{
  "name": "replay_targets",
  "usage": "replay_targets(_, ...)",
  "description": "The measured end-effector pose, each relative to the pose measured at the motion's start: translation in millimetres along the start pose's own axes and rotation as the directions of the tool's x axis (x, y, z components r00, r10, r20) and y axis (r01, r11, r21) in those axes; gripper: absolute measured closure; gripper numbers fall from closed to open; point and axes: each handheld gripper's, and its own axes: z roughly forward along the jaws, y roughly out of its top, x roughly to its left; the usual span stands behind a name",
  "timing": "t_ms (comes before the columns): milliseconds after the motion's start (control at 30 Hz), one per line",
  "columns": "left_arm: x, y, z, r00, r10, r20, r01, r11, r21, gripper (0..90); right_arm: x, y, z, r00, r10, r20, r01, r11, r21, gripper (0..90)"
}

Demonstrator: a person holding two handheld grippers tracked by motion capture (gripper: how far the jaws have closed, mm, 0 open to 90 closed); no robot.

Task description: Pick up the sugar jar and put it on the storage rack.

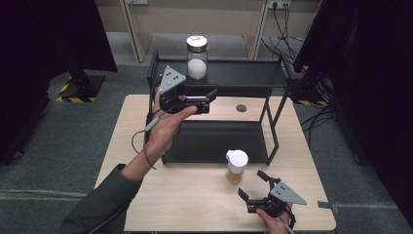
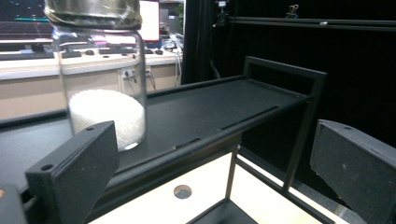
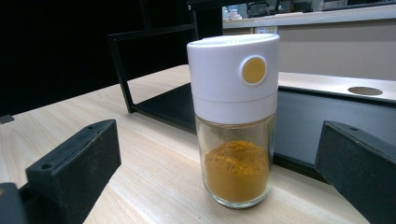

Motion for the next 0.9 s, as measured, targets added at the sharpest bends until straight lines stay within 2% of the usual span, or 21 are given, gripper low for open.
replay_targets(467,-3.6,-29.8,-15.4,0.9980,-0.017,0.062,0.018,0.9997,-0.014,0.6,0.1,-0.1,0.1,1.0000,0.000,0.000,0.000,1.000,0.000,0.4)
replay_targets(900,0.4,-60.8,-28.1,0.9925,-0.033,0.118,0.035,0.9993,-0.015,0.6,0.0,-0.2,0.3,1.0000,0.001,0.000,-0.001,1.000,0.000,0.4)
